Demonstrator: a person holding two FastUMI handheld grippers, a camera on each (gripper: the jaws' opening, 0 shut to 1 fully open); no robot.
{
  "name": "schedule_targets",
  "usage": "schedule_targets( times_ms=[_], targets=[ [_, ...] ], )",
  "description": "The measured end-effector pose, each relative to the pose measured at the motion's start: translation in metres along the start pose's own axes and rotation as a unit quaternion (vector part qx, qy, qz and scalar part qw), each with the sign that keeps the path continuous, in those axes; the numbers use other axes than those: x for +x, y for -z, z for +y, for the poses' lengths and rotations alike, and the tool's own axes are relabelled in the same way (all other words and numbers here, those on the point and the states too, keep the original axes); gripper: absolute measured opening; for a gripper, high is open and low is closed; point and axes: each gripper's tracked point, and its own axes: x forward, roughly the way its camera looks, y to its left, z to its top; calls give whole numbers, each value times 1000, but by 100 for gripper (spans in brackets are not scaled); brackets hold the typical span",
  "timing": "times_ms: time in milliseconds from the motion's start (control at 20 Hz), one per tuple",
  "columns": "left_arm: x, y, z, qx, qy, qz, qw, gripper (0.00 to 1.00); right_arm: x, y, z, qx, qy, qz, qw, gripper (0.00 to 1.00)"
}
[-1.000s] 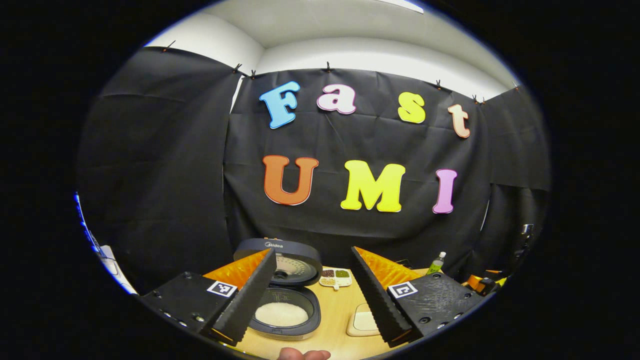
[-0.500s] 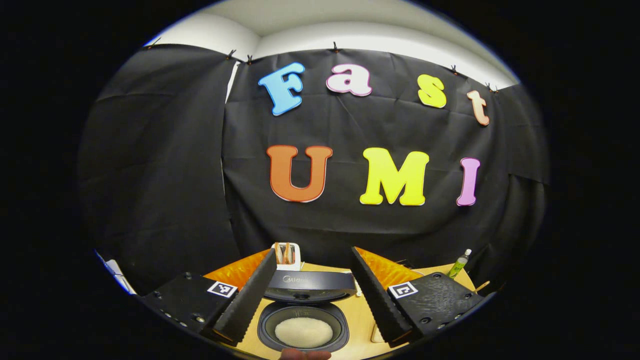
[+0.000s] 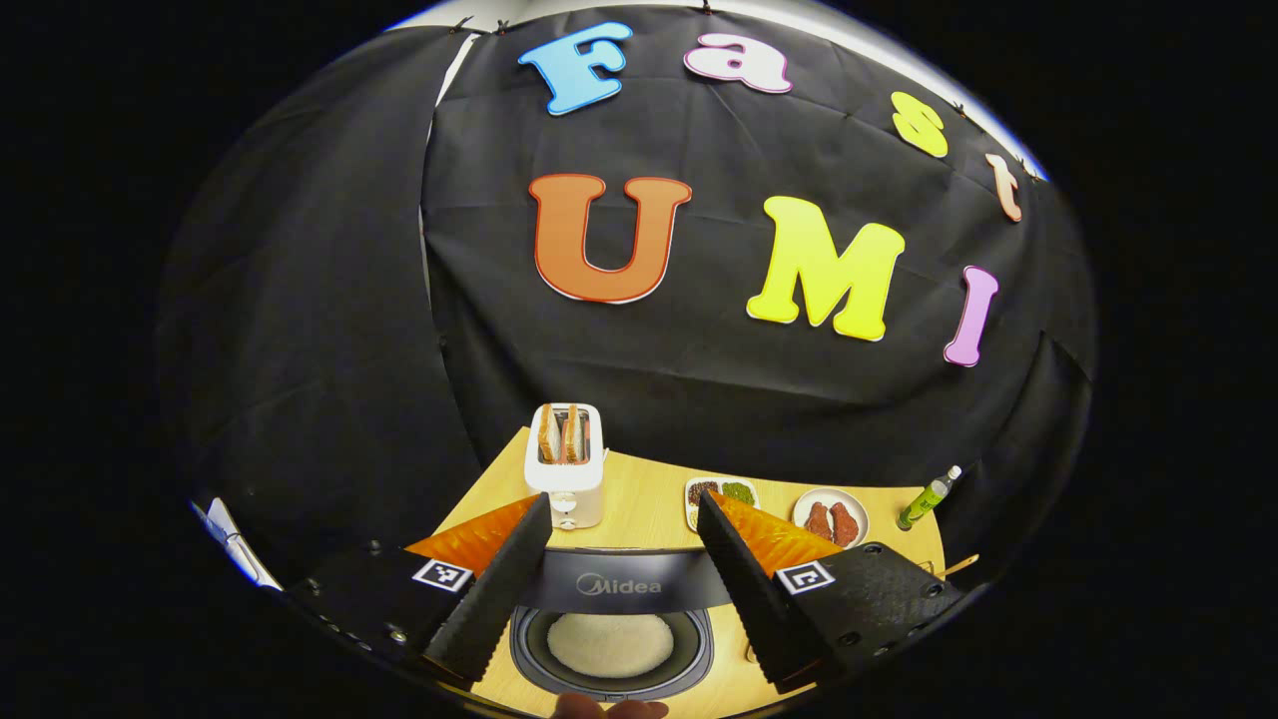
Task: Close the left gripper, press the button to open the rice cooker; take a wooden spoon from the chopstick holder with the right hand, scoop a spoonful of rice and pour it into the rice cooker, then put the wooden spoon back into the chopstick holder.
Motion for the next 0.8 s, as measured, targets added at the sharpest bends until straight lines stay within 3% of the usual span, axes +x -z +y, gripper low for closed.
schedule_targets(
  times_ms=[500, 800],
  targets=[
    [-10, 25, 2, 28, 1, 11, 1000, 97, -5, -7, 3, -5, -2, -11, 1000, 100],
    [-29, 72, -1, 29, 10, 28, 999, 97, -9, -10, 17, -16, -20, -18, 1000, 100]
  ],
)
